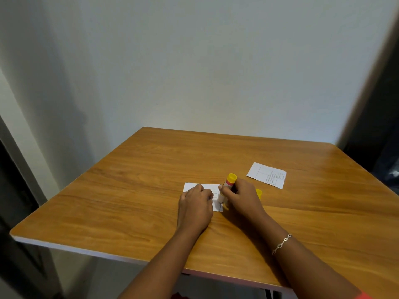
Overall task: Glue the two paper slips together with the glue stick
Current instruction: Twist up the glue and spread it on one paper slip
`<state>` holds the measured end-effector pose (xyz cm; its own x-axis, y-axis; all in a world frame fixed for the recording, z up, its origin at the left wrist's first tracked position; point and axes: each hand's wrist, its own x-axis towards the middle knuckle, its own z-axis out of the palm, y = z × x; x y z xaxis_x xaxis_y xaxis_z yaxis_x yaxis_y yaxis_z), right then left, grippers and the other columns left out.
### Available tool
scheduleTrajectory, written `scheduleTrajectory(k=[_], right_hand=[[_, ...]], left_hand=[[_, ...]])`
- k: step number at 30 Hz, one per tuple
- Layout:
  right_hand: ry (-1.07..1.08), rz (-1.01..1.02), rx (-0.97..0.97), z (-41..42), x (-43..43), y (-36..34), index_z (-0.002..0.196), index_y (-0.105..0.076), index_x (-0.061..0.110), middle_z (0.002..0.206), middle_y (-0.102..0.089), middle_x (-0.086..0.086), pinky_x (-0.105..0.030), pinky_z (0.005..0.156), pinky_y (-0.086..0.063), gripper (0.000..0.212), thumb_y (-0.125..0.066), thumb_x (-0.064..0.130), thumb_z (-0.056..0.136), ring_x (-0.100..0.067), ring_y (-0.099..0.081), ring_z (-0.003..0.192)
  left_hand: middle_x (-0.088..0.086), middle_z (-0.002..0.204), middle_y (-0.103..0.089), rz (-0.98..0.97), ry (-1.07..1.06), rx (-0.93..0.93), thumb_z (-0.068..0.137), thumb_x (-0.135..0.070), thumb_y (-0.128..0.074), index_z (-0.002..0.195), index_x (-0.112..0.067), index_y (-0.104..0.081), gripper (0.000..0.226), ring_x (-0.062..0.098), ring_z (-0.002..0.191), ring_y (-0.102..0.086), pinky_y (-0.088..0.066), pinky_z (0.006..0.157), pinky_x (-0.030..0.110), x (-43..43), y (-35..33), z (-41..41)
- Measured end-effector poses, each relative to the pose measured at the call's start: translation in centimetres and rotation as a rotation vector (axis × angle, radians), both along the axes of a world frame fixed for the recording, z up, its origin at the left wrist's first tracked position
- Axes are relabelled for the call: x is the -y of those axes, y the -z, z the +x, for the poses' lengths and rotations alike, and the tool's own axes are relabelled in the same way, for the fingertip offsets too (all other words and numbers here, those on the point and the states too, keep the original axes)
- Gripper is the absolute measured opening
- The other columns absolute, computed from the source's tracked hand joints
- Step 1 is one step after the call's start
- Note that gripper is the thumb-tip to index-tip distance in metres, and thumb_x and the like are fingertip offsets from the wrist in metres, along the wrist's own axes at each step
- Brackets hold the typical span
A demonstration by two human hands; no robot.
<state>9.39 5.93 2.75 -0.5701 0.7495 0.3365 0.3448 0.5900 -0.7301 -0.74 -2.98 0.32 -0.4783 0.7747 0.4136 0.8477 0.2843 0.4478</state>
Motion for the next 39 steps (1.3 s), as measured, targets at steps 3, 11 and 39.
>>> scheduleTrajectory(k=[3, 11, 39], right_hand=[[-0.001, 0.012, -0.015, 0.3, 0.2, 0.2, 0.078, -0.062, 0.0, 0.073, -0.067, -0.015, -0.038, 0.061, -0.043, 0.022, -0.061, 0.022, 0.082, -0.022, -0.055, 0.065], [-0.009, -0.012, -0.058, 0.8, 0.5, 1.0, 0.072, -0.062, 0.002, 0.068, -0.066, -0.016, -0.041, 0.057, -0.046, 0.023, -0.063, 0.024, 0.08, -0.029, -0.061, 0.063], [0.033, -0.368, -0.404, 1.2, -0.3, 1.6, 0.075, -0.06, -0.006, 0.058, -0.061, -0.011, -0.031, 0.054, -0.047, 0.026, -0.061, 0.018, 0.084, -0.019, -0.058, 0.054]], left_hand=[[0.0, 0.105, -0.059, -0.004, -0.002, -0.006, 0.09, -0.019, -0.045, 0.102, -0.019, -0.061, 0.02, 0.017, 0.101, -0.053, -0.035, 0.091, 0.033, 0.0, 0.0, 0.0], [-0.001, 0.103, -0.06, -0.007, -0.007, -0.008, 0.09, -0.019, -0.045, 0.1, -0.019, -0.062, 0.02, 0.017, 0.098, -0.054, -0.036, 0.089, 0.032, -0.2, 0.2, -0.1], [-0.003, 0.088, -0.066, 0.07, 0.029, -0.265, 0.081, -0.024, -0.056, 0.084, -0.02, -0.063, 0.009, 0.019, 0.087, -0.06, -0.031, 0.081, 0.028, 0.1, 0.0, -2.1]])
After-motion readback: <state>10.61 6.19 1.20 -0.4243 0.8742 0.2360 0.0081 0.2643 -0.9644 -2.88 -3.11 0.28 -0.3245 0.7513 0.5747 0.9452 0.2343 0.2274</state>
